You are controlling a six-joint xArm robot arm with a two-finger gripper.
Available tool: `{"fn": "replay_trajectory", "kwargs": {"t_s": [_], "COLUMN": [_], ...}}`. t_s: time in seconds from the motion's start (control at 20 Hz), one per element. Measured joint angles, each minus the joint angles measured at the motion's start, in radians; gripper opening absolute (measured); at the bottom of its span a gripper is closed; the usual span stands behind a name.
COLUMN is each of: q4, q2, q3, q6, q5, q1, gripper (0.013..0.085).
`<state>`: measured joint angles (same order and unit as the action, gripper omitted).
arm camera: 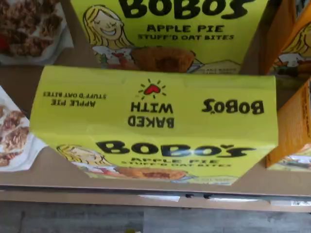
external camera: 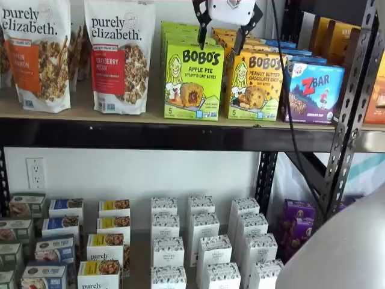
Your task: Pick the green box on the top shelf, the fourth from the left
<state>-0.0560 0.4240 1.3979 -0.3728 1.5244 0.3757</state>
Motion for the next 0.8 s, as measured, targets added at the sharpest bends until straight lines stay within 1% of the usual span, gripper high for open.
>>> {"fn": "replay_trajectory", "kwargs": {"t_s": [0.45, 0.65, 0.8], "q4": [0.016, 0.019, 0.019], "q2": [-0.062, -0.097, -0.112], "q3": [0.063, 0.093, 0.103], "q6": [0.013, 0.011, 0.009], "q5": [-0.001, 0.012, 0.005], "q1": [-0.013, -0.011, -0.009], "gripper": [0.0850, 0.0850, 0.0850]}}
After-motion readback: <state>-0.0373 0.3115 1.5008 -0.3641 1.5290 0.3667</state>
